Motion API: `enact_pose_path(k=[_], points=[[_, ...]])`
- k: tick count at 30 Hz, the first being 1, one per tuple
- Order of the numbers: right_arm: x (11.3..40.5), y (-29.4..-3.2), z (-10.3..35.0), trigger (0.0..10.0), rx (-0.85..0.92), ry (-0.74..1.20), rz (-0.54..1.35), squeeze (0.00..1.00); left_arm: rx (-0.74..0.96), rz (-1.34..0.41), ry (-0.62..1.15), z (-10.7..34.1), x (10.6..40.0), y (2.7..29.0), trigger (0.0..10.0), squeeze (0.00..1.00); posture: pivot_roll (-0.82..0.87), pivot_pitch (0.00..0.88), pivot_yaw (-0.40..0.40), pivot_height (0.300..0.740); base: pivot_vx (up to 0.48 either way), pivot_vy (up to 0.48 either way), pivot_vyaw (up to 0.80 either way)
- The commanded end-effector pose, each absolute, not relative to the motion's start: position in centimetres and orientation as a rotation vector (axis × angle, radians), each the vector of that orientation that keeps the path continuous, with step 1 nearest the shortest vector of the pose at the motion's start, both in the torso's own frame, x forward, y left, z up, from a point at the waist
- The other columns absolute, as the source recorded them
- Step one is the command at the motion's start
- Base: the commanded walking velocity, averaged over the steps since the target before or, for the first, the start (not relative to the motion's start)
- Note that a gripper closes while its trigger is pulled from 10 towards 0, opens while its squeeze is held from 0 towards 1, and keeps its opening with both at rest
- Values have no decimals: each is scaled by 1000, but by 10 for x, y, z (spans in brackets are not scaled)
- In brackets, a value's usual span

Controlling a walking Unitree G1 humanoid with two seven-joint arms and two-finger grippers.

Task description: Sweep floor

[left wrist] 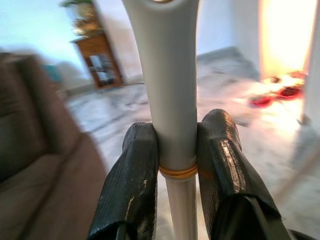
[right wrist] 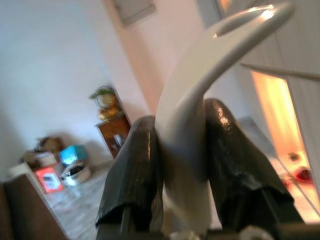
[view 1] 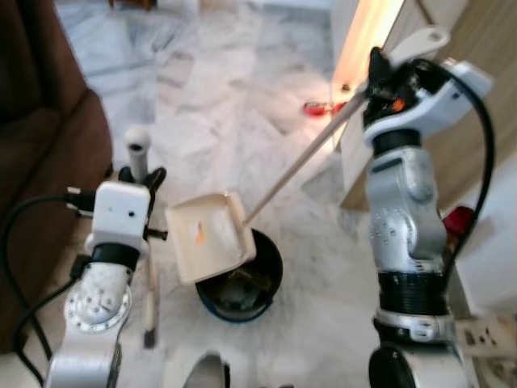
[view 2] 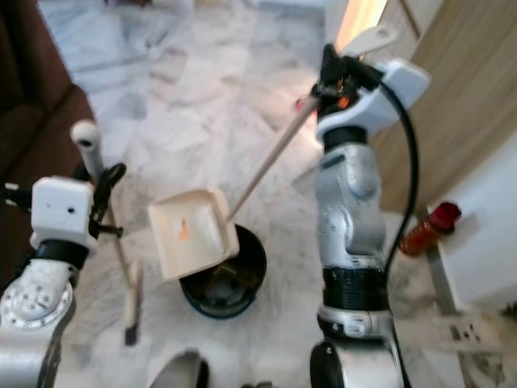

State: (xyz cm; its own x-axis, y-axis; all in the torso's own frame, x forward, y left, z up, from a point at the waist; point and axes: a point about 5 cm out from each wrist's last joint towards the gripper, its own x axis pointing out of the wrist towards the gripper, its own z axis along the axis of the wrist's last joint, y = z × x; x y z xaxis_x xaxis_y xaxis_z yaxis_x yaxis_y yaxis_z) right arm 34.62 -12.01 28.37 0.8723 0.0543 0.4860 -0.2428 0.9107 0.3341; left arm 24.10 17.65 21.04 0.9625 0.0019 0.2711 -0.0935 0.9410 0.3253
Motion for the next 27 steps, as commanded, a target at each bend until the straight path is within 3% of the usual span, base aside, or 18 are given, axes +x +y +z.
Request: enact_pose_path(k=[1, 27], points=[[340, -127, 301, 10000, 442, -573, 160, 0, 361, 53, -356, 226, 236, 174, 10000, 0, 26, 188, -56, 740, 435, 0, -800], [340, -133, 306, 10000, 409, -618, 158, 0, 352, 39, -368, 228, 235, 173, 10000, 0, 27, 192, -55, 740, 17, 0, -31]])
